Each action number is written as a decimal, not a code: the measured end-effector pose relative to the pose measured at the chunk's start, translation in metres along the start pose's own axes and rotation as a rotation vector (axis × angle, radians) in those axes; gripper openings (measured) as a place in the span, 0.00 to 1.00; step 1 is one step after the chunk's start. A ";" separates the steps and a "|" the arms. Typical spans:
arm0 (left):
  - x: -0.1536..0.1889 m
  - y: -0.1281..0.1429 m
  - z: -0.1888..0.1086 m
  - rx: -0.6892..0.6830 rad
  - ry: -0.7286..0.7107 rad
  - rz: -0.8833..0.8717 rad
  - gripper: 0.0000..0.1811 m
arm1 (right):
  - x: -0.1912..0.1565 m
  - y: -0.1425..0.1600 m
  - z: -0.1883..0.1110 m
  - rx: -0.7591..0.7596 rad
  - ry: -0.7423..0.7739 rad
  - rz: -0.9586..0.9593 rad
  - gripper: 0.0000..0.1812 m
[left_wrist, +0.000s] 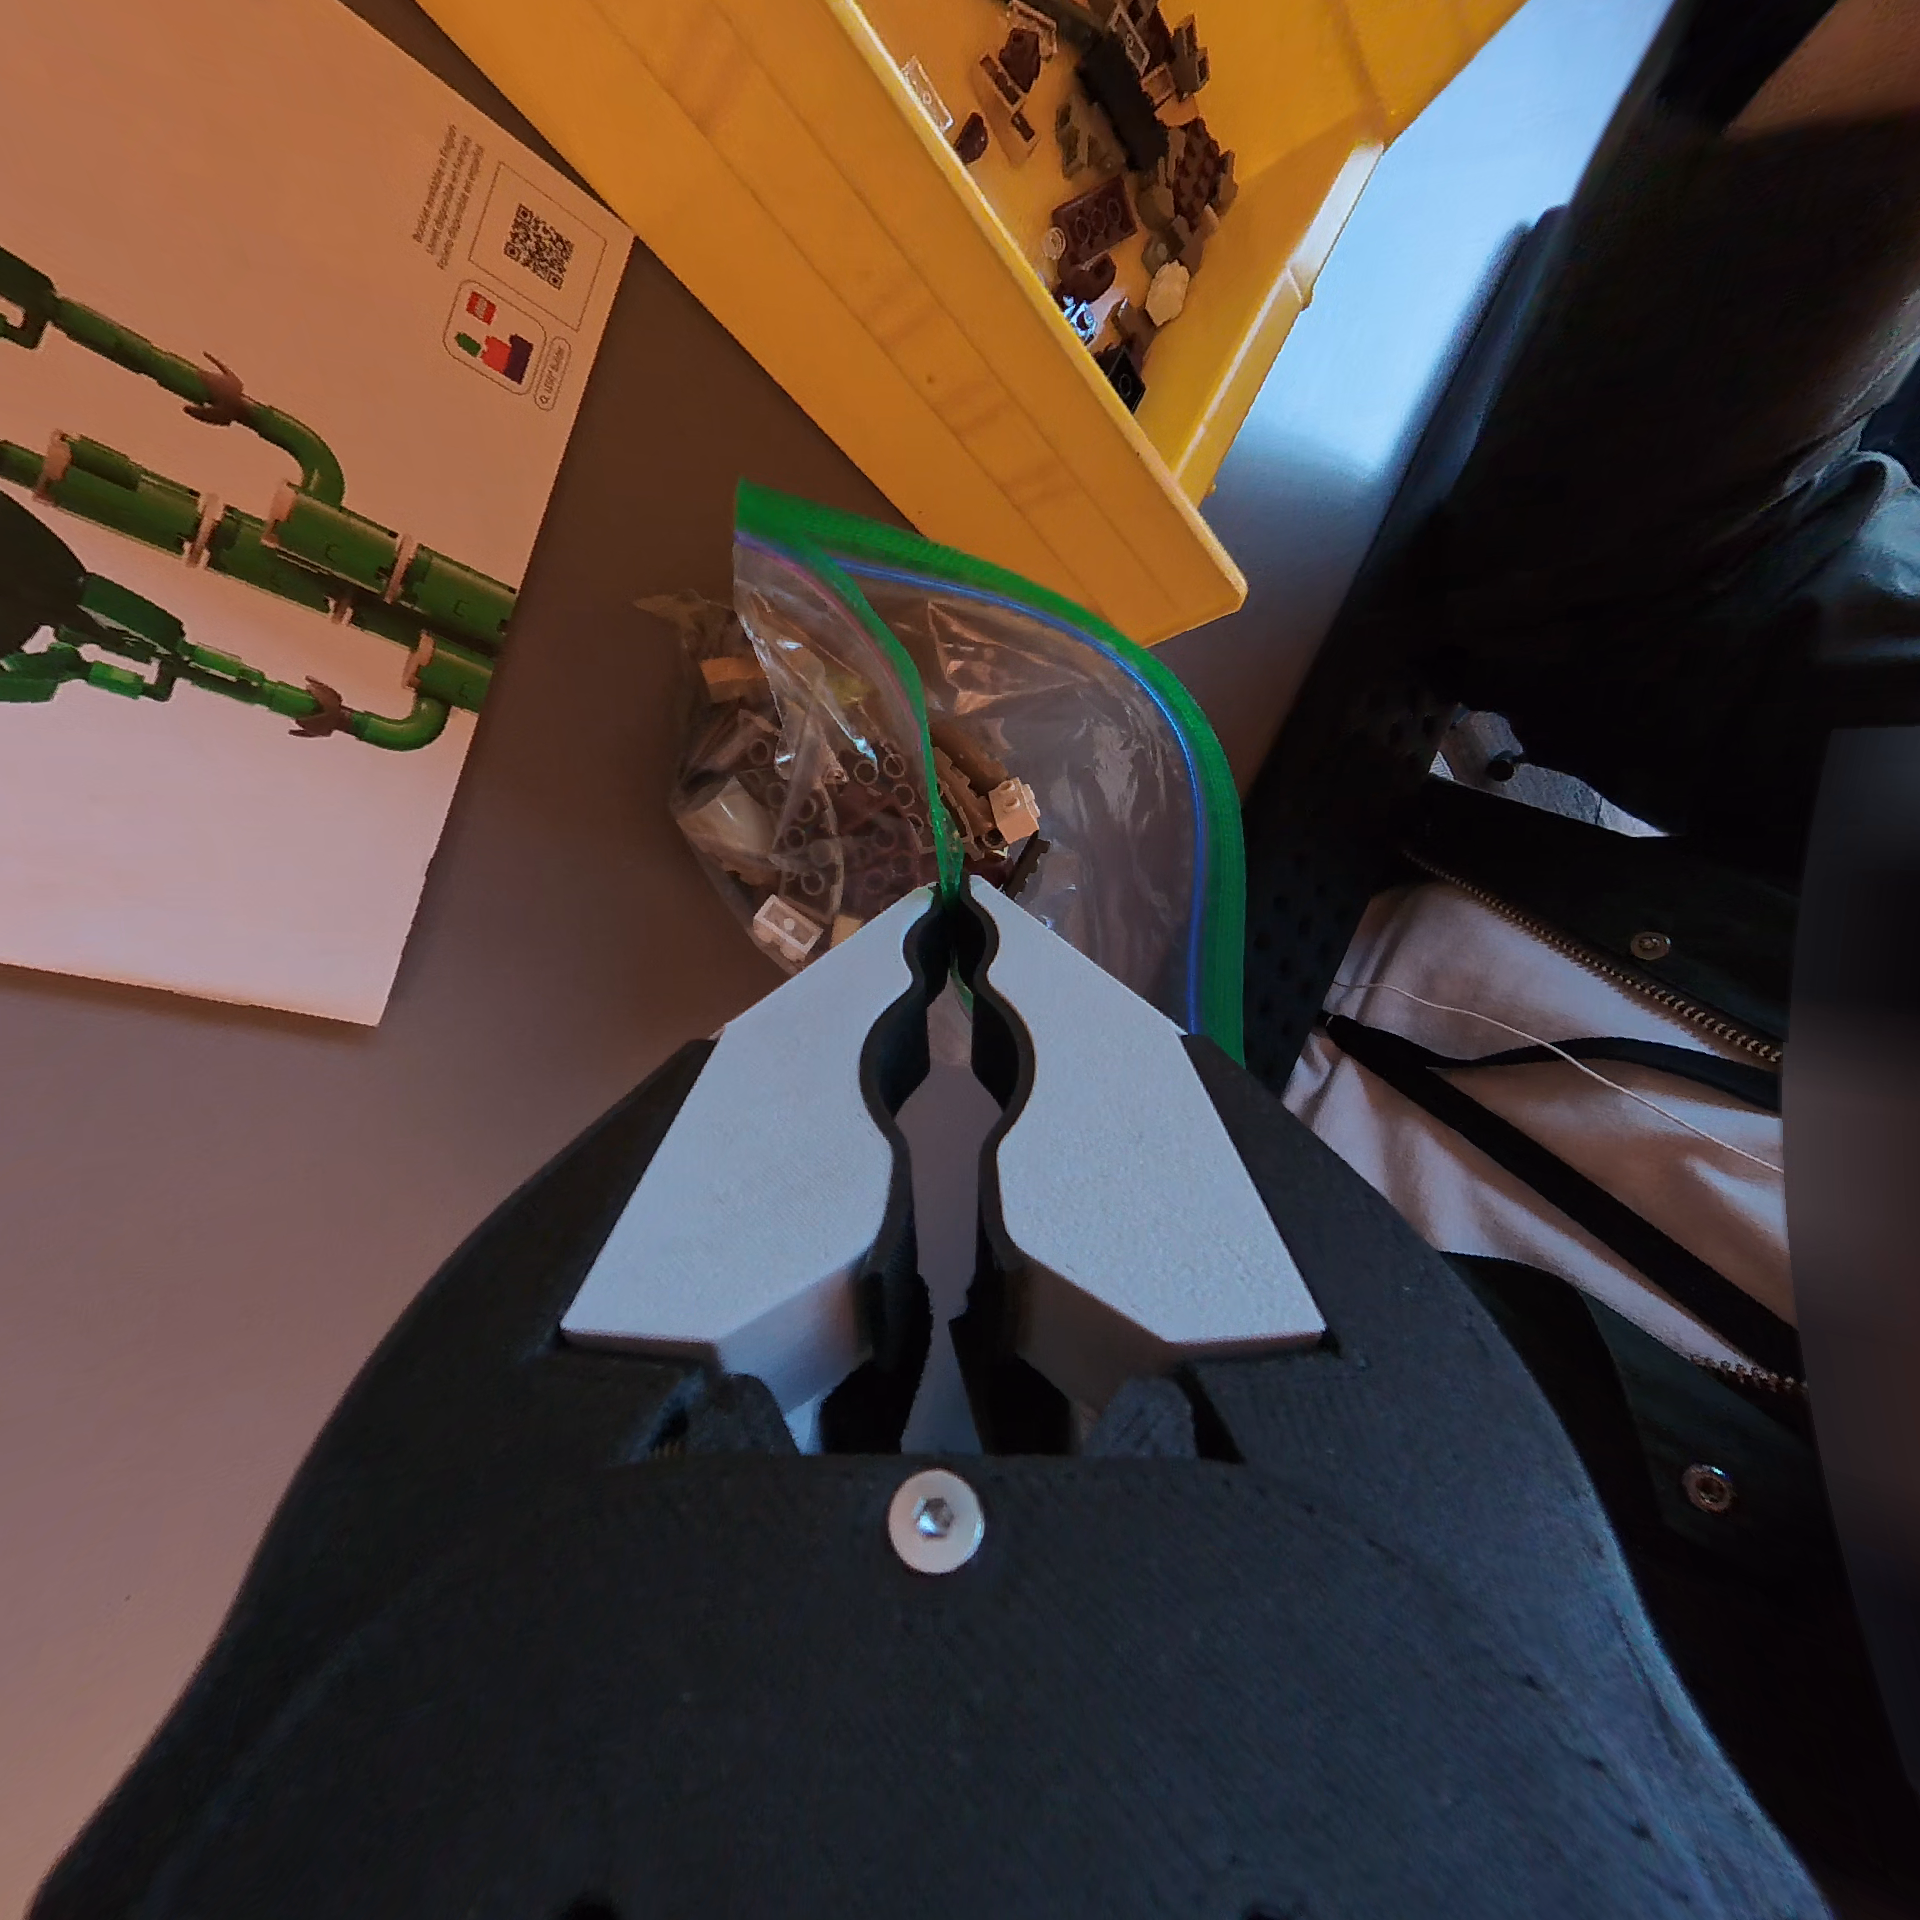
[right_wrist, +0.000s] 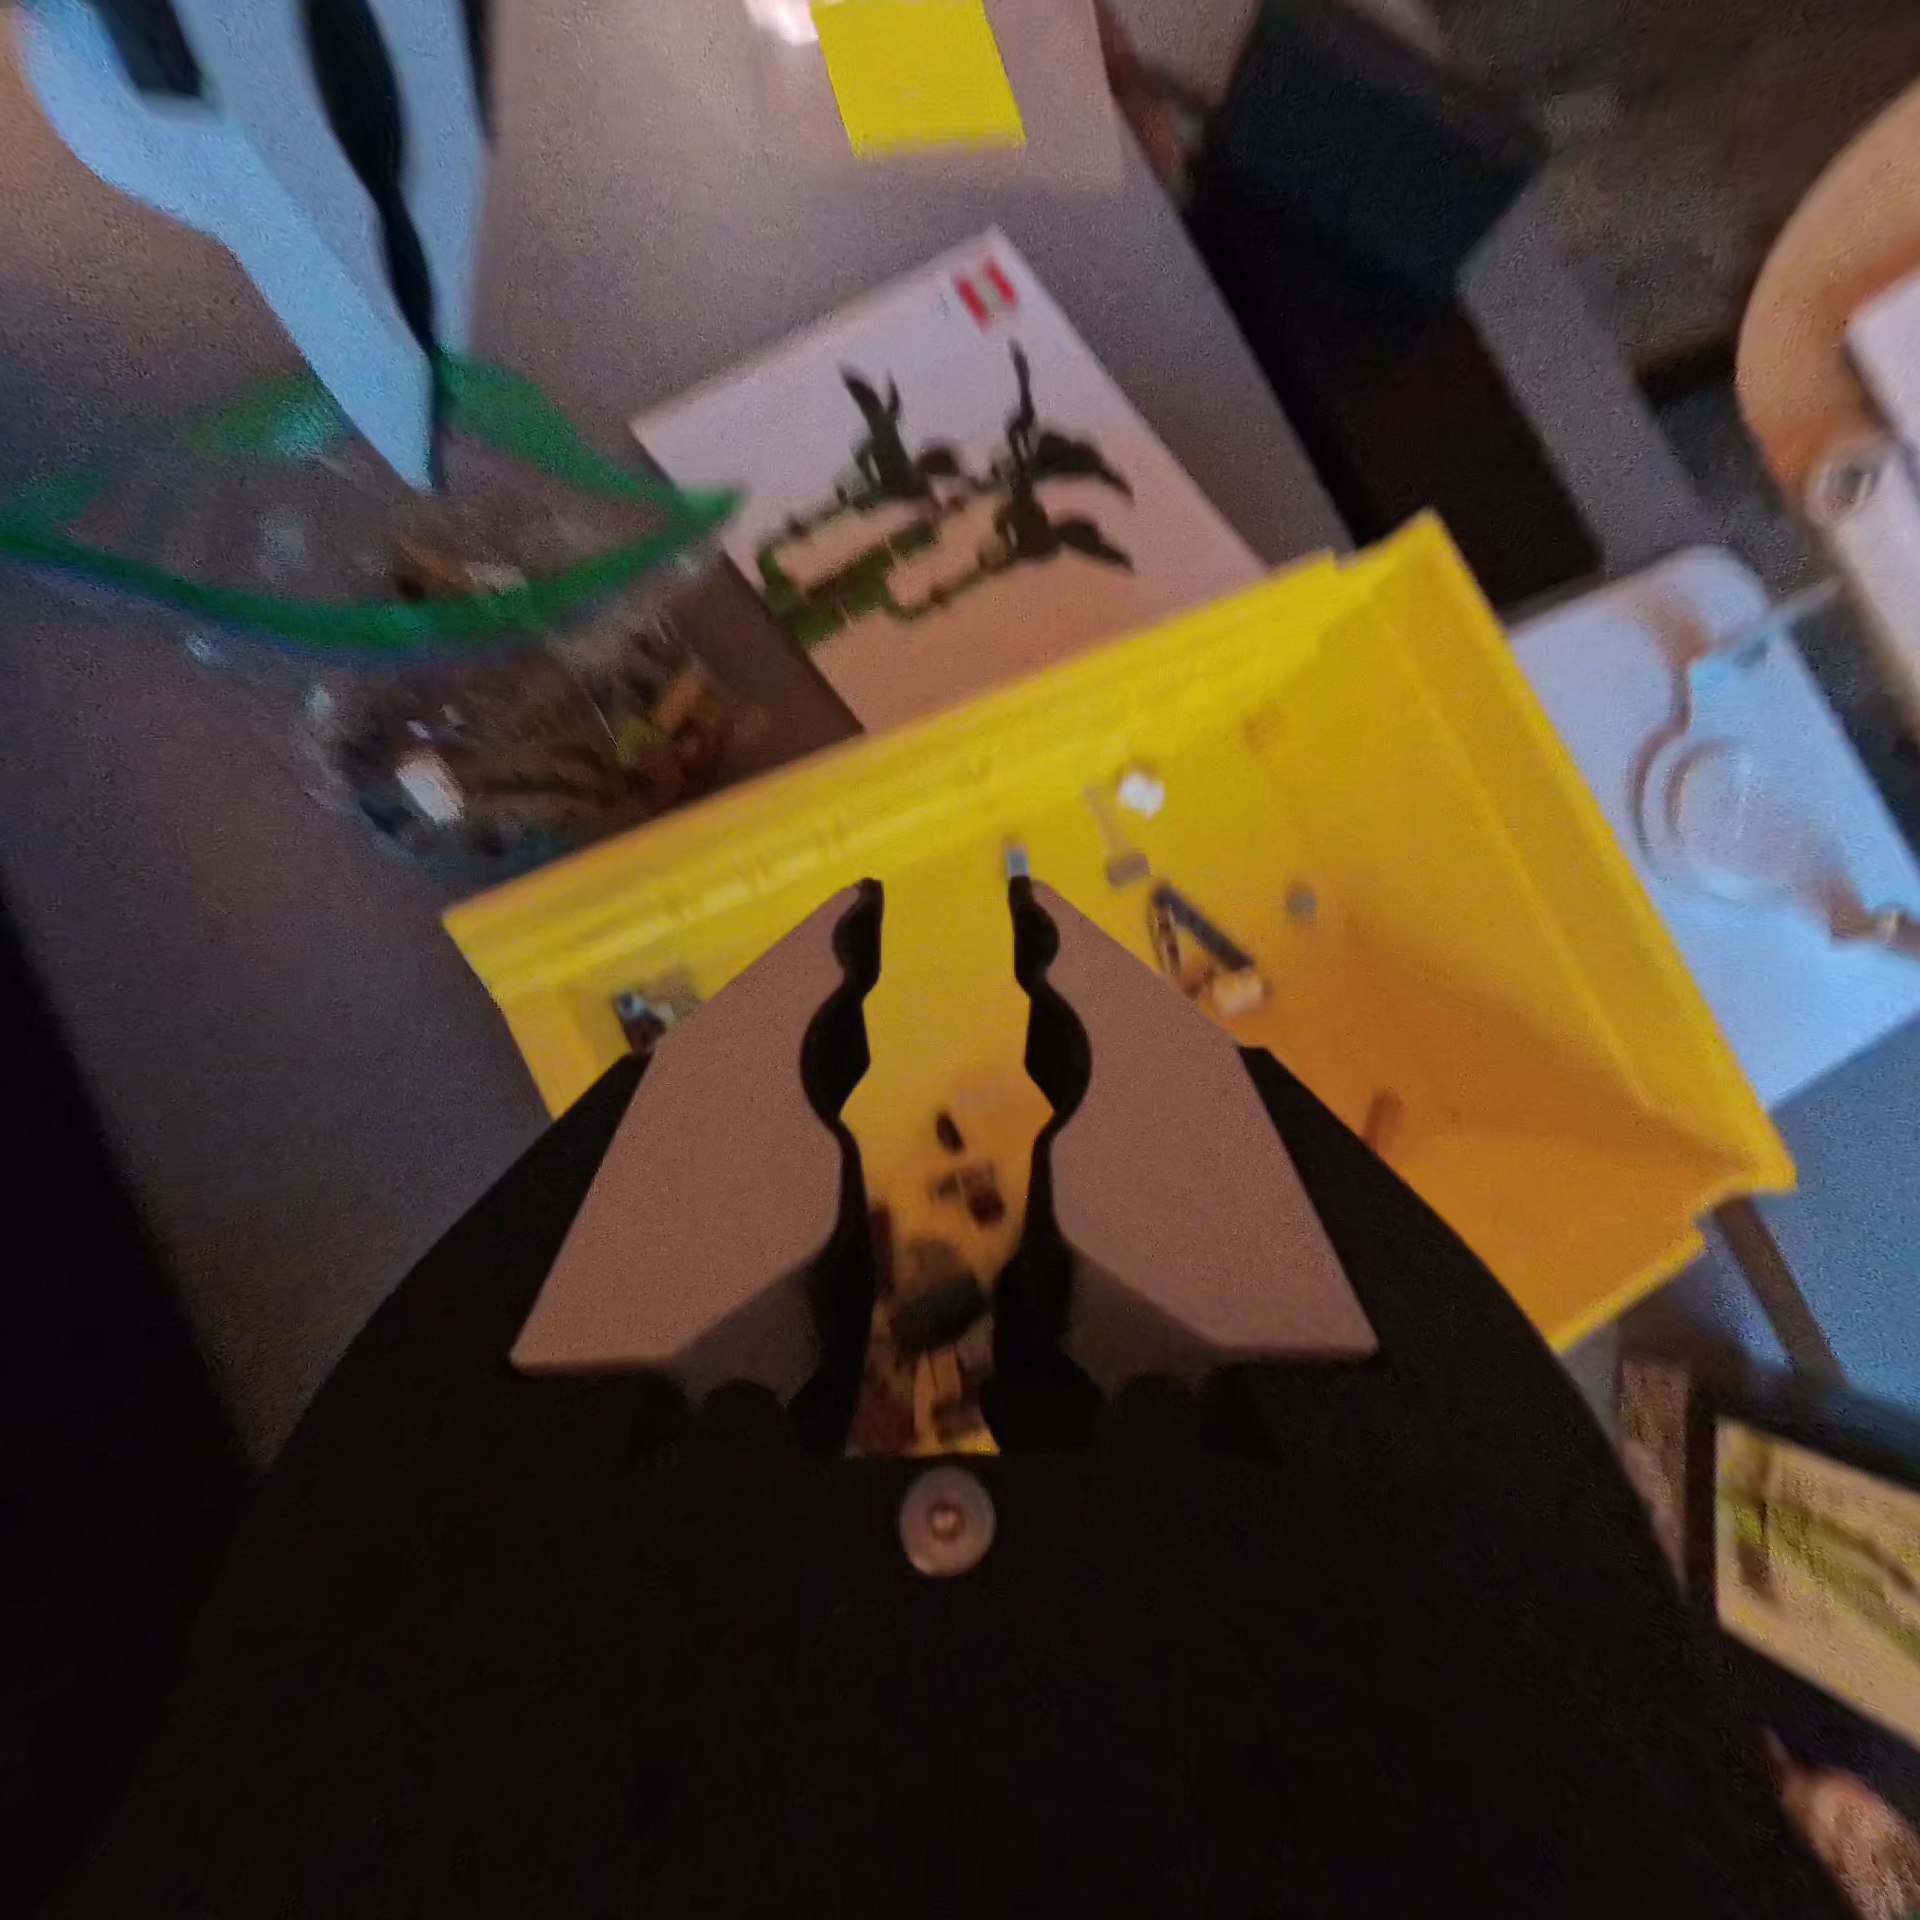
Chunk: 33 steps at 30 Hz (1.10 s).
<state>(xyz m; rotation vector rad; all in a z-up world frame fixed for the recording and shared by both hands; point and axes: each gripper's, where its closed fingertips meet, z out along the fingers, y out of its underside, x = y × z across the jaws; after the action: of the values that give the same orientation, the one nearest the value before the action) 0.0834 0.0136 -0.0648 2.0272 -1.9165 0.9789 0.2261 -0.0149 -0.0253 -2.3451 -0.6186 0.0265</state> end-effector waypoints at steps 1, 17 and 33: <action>0.000 0.000 0.000 0.001 0.000 0.000 0.00 | 0.005 0.028 0.000 -0.123 -0.008 0.041 0.14; 0.000 0.001 0.003 -0.015 0.002 -0.001 0.00 | 0.014 0.155 0.043 -0.718 0.010 0.364 0.24; 0.000 0.002 0.003 -0.014 0.002 -0.001 0.00 | 0.026 0.154 0.043 -0.709 0.038 0.344 0.02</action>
<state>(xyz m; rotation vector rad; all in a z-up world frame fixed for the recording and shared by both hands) 0.0827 0.0120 -0.0671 2.0185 -1.9164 0.9641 0.3061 -0.0751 -0.1518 -3.1062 -0.2046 -0.0962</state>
